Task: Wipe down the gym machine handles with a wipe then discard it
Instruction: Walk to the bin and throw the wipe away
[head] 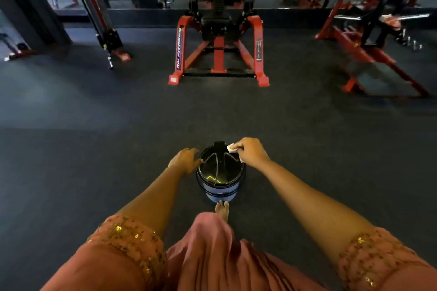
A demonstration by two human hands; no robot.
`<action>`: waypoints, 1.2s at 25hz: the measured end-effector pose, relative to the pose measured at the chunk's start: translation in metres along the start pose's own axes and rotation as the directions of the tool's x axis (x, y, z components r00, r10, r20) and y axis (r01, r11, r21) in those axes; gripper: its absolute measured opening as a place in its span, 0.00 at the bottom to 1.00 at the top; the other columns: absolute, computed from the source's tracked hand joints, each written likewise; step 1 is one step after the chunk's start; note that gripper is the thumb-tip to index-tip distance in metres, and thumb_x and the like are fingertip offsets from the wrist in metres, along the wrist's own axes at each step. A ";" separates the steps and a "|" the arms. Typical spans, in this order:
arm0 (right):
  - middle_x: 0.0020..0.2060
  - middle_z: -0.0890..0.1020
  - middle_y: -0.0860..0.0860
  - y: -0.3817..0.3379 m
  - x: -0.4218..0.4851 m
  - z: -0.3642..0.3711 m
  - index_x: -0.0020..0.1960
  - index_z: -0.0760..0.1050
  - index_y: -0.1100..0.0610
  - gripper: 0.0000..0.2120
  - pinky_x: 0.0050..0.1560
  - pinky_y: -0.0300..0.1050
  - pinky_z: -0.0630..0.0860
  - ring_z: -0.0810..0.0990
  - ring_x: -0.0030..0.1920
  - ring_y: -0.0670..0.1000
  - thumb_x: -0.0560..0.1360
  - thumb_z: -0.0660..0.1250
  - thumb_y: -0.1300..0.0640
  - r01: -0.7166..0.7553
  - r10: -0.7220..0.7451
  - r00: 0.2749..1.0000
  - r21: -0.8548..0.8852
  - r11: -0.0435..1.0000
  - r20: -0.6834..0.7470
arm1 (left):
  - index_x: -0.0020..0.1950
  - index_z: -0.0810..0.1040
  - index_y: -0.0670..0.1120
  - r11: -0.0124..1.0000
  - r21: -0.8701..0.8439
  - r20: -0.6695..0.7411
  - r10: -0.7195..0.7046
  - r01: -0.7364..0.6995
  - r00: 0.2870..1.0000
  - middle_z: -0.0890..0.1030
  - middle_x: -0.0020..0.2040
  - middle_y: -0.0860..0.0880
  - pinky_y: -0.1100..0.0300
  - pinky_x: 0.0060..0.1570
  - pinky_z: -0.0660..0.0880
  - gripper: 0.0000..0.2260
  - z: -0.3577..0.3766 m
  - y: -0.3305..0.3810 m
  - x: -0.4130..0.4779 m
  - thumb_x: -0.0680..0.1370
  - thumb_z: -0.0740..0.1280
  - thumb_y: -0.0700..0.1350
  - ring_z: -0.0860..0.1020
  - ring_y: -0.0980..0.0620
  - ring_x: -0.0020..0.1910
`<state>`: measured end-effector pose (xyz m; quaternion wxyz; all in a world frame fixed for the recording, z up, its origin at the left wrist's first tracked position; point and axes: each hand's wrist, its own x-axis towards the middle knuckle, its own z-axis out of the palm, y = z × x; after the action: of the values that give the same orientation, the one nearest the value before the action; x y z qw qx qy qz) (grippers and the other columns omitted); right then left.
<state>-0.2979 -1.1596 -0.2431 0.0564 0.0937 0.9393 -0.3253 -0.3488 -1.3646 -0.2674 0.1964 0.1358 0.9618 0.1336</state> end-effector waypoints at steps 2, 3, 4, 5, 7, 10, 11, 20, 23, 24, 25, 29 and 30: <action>0.57 0.79 0.55 0.008 0.012 -0.002 0.57 0.78 0.58 0.13 0.49 0.39 0.73 0.78 0.53 0.52 0.76 0.60 0.65 0.018 -0.018 1.000 0.001 1.000 0.003 | 0.72 0.63 0.45 1.000 -0.018 -0.017 0.005 -0.005 1.000 0.67 0.71 0.42 0.49 0.67 0.65 0.23 0.004 0.004 0.014 0.79 0.61 0.51 0.66 0.43 0.70; 0.56 0.79 0.55 0.011 0.017 -0.002 0.57 0.78 0.58 0.13 0.49 0.39 0.73 0.78 0.53 0.52 0.76 0.61 0.65 0.020 -0.020 1.000 0.004 1.000 0.006 | 0.72 0.64 0.45 1.000 -0.029 -0.019 0.006 -0.006 1.000 0.67 0.71 0.42 0.50 0.67 0.65 0.23 0.005 0.007 0.020 0.79 0.61 0.51 0.66 0.43 0.69; 0.56 0.79 0.55 0.014 0.023 -0.003 0.57 0.78 0.58 0.13 0.49 0.39 0.74 0.78 0.53 0.52 0.76 0.61 0.65 0.019 -0.019 1.000 0.009 1.000 0.009 | 0.72 0.64 0.45 0.999 -0.038 -0.016 0.005 -0.005 1.000 0.67 0.70 0.42 0.50 0.67 0.65 0.22 0.007 0.009 0.027 0.79 0.61 0.50 0.66 0.43 0.69; 0.56 0.79 0.55 0.016 0.031 -0.002 0.57 0.78 0.58 0.13 0.47 0.39 0.74 0.79 0.52 0.52 0.76 0.61 0.65 0.017 -0.018 1.000 0.014 1.000 0.013 | 0.72 0.64 0.45 0.999 -0.037 -0.015 0.006 -0.007 1.000 0.67 0.70 0.42 0.49 0.67 0.65 0.22 0.006 0.010 0.034 0.79 0.61 0.50 0.66 0.44 0.69; 0.55 0.80 0.54 0.020 0.046 -0.001 0.57 0.78 0.57 0.12 0.45 0.39 0.74 0.79 0.50 0.51 0.76 0.62 0.63 0.004 -0.005 0.999 0.003 1.000 0.032 | 0.72 0.63 0.46 0.999 -0.041 -0.025 0.009 -0.010 1.000 0.66 0.71 0.42 0.49 0.68 0.65 0.23 0.003 0.014 0.051 0.79 0.61 0.50 0.66 0.43 0.70; 0.53 0.81 0.55 0.025 0.066 0.007 0.56 0.79 0.59 0.12 0.42 0.41 0.73 0.80 0.49 0.52 0.76 0.61 0.64 -0.009 0.012 0.996 -0.027 1.000 0.090 | 0.72 0.64 0.46 0.996 -0.087 -0.050 0.010 -0.014 0.999 0.67 0.70 0.42 0.50 0.66 0.65 0.22 -0.003 0.014 0.069 0.79 0.60 0.50 0.66 0.43 0.69; 0.53 0.82 0.56 0.026 0.070 0.011 0.55 0.80 0.59 0.12 0.44 0.42 0.75 0.80 0.50 0.54 0.75 0.61 0.64 0.000 0.004 0.994 -0.035 0.999 0.108 | 0.72 0.65 0.45 0.996 -0.087 -0.048 0.011 -0.015 0.999 0.68 0.70 0.42 0.50 0.66 0.66 0.22 -0.002 0.012 0.070 0.79 0.60 0.51 0.67 0.43 0.69; 0.54 0.81 0.56 0.030 0.102 0.040 0.55 0.80 0.57 0.12 0.38 0.41 0.69 0.78 0.47 0.53 0.77 0.61 0.62 -0.030 0.046 0.978 -0.083 0.996 0.205 | 0.72 0.64 0.46 0.989 -0.114 0.041 -0.086 0.090 0.995 0.68 0.70 0.42 0.51 0.66 0.65 0.22 0.032 -0.008 0.075 0.79 0.61 0.51 0.66 0.44 0.69; 0.57 0.80 0.53 0.036 0.124 0.055 0.55 0.80 0.58 0.12 0.51 0.44 0.72 0.77 0.56 0.55 0.76 0.61 0.61 -0.041 0.074 0.952 -0.119 0.992 0.297 | 0.72 0.64 0.46 0.986 -0.122 0.047 -0.110 0.115 0.993 0.69 0.70 0.43 0.51 0.66 0.65 0.22 0.037 -0.015 0.084 0.79 0.60 0.51 0.66 0.44 0.69; 0.57 0.80 0.53 0.038 0.131 0.063 0.55 0.80 0.58 0.11 0.53 0.46 0.73 0.77 0.56 0.54 0.76 0.62 0.61 -0.047 0.090 0.940 -0.136 0.990 0.330 | 0.72 0.64 0.46 0.985 -0.119 0.060 -0.117 0.124 0.991 0.69 0.70 0.43 0.52 0.65 0.66 0.22 0.040 -0.018 0.088 0.80 0.60 0.51 0.67 0.44 0.69; 0.56 0.81 0.53 0.042 0.139 0.072 0.54 0.80 0.58 0.11 0.53 0.46 0.74 0.77 0.55 0.54 0.76 0.62 0.60 -0.059 0.108 0.928 -0.146 0.988 0.357 | 0.72 0.64 0.46 0.984 -0.118 0.077 -0.127 0.135 0.989 0.70 0.69 0.43 0.52 0.65 0.66 0.22 0.043 -0.020 0.092 0.80 0.60 0.51 0.68 0.45 0.68; 0.55 0.81 0.54 0.052 0.175 0.102 0.56 0.79 0.58 0.12 0.55 0.45 0.74 0.77 0.56 0.55 0.75 0.62 0.63 -0.125 0.155 0.915 -0.104 0.987 0.371 | 0.72 0.65 0.47 0.977 -0.130 0.116 -0.151 0.166 0.982 0.70 0.68 0.43 0.53 0.64 0.67 0.21 0.057 -0.029 0.117 0.80 0.60 0.51 0.69 0.45 0.67; 0.57 0.79 0.55 0.053 0.185 0.105 0.58 0.78 0.57 0.14 0.55 0.45 0.74 0.77 0.56 0.56 0.75 0.61 0.64 -0.131 0.163 0.909 -0.109 0.985 0.384 | 0.72 0.65 0.47 0.976 -0.134 0.119 -0.154 0.169 0.981 0.70 0.68 0.43 0.53 0.64 0.67 0.21 0.058 -0.030 0.125 0.80 0.60 0.51 0.68 0.45 0.68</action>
<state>-0.4628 -1.1585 -0.3882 0.2711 0.0948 0.9116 -0.2941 -0.4416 -1.3416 -0.3711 0.2674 0.0497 0.9456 0.1786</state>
